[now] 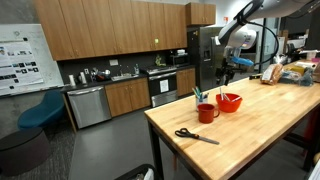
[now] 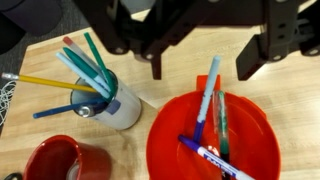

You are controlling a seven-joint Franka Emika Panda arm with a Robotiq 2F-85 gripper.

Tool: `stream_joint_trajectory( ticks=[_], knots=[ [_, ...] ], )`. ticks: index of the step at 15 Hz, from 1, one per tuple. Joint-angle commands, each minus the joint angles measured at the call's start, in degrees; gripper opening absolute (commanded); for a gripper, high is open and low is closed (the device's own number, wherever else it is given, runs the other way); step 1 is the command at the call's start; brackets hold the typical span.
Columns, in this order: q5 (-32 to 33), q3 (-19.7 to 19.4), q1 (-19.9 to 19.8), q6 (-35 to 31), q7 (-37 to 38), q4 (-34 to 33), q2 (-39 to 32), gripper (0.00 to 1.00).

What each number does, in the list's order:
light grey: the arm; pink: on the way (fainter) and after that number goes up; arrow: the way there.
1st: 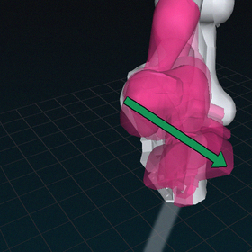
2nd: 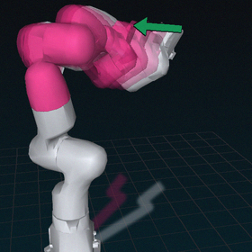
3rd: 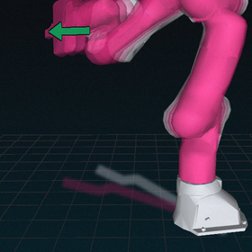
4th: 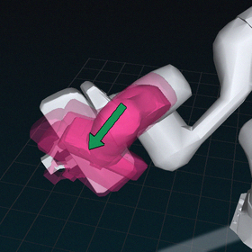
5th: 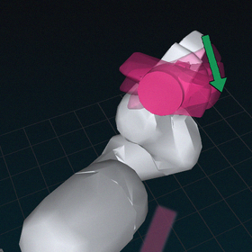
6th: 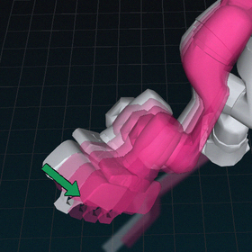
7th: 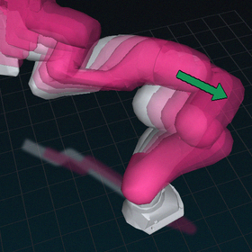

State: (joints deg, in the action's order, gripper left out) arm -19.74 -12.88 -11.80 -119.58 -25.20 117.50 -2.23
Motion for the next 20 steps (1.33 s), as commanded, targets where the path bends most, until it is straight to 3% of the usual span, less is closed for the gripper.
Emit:
stream_joint_trajectory(
  ticks=[1,9,20],
  knots=[
    [-0.1,1.9,0.8,-1.7,-0.3,-0.8,-0.3,1.0],
    [-0.9,4.9,2.7,-1.4,-1.4,1.7,2.0,1.0],
    [-8.4,6.7,5.5,-19.9,3.7,14.8,5.9,1.0]
  ],
)
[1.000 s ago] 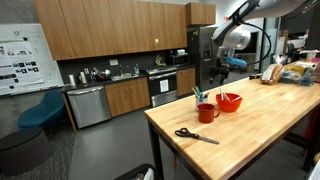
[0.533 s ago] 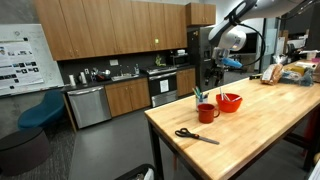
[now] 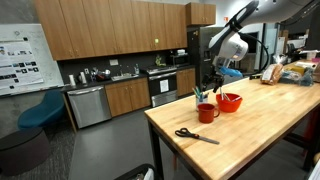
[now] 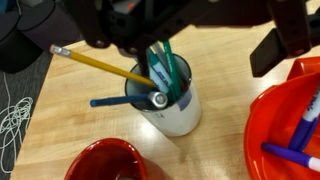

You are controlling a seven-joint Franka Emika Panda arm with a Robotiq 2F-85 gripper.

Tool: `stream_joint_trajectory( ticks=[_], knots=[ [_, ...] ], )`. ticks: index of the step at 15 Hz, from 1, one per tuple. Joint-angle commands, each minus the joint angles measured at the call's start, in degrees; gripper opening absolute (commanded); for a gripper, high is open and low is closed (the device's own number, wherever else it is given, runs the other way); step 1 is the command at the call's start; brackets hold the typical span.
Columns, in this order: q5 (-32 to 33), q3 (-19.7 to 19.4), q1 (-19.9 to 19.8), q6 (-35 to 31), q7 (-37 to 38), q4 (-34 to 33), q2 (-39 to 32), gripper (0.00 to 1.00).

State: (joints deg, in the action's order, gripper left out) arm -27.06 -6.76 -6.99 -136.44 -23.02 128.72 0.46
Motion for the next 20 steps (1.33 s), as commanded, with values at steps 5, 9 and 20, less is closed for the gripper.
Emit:
stream_joint_trajectory(
  ticks=[5,9,20],
  knots=[
    [1.0,0.9,1.8,-4.9,5.3,5.9,5.9,1.0],
    [2.9,0.7,2.3,-4.0,8.0,8.0,8.6,1.0],
    [5.4,1.1,4.7,-6.8,8.6,13.0,10.8,1.0]
  ],
)
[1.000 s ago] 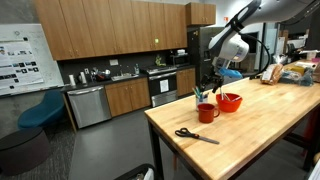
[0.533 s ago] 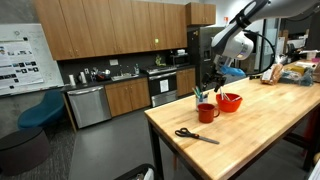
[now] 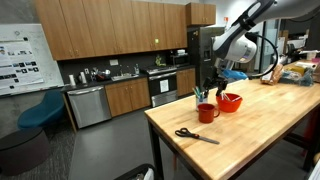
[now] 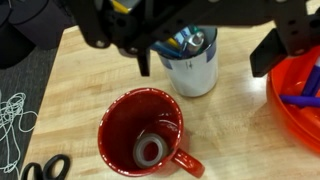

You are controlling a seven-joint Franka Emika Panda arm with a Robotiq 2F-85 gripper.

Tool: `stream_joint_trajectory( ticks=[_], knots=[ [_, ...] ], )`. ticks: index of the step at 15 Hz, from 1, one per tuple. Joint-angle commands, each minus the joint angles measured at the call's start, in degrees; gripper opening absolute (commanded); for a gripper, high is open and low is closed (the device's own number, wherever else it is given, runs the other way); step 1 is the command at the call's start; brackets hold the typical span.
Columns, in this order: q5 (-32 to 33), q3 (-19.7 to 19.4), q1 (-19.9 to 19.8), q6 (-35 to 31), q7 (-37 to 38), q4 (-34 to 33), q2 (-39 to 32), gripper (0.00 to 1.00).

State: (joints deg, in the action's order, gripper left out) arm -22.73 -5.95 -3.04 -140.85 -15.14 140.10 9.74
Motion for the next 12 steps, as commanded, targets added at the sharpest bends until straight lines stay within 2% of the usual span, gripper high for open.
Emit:
stream_joint_trajectory(
  ticks=[1,6,11,12],
  knots=[
    [1.3,0.4,0.9,-3.8,0.7,1.9,1.5,1.0],
    [5.7,0.7,0.7,-9.5,2.2,2.0,0.7,1.0],
    [9.3,0.8,0.8,-10.3,3.8,2.9,0.4,1.0],
    [9.6,0.8,0.9,-10.2,3.9,3.1,0.4,0.87]
  ],
)
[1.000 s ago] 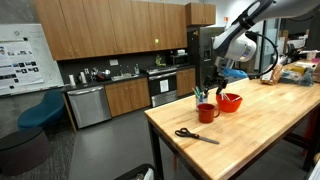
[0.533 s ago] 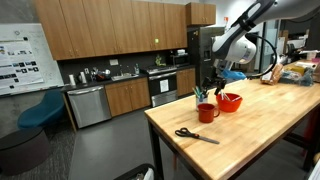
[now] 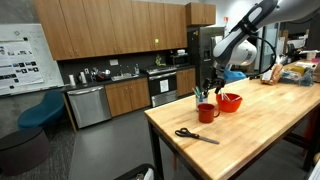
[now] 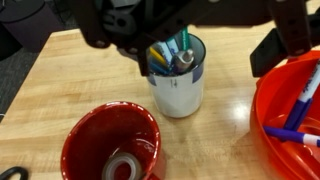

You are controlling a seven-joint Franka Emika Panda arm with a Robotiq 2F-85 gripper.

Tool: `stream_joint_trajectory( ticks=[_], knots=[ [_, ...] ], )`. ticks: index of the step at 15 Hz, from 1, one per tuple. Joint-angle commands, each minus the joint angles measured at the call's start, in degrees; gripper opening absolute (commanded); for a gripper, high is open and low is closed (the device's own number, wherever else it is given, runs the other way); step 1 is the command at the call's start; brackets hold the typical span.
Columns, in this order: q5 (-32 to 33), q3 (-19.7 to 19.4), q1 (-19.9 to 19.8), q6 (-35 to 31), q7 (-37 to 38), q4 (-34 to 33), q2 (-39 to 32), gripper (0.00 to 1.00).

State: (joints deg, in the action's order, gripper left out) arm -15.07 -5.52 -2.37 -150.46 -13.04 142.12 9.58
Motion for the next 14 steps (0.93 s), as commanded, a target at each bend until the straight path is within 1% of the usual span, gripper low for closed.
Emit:
stream_joint_trajectory(
  ticks=[1,3,4,5,9,10,11,12,14],
  knots=[
    [2.3,0.4,0.3,-0.6,1.8,1.2,0.6,0.74],
    [2.3,0.4,0.4,-0.9,1.6,1.5,0.7,0.61],
    [2.3,0.4,0.4,-1.3,1.4,1.7,0.8,0.54],
    [2.4,0.5,0.4,-1.4,1.3,1.7,0.8,0.44],
    [2.5,0.8,0.7,-2.5,1.0,2.1,1.0,0.15],
    [2.5,0.8,0.7,-2.6,1.0,2.1,1.0,0.41],
    [2.6,0.9,0.8,-2.6,1.0,2.1,1.0,0.51],
    [2.5,0.9,0.9,-2.5,0.9,2.1,1.0,0.51],
    [2.6,1.1,0.9,-2.6,0.9,2.1,1.0,0.6]
  ],
)
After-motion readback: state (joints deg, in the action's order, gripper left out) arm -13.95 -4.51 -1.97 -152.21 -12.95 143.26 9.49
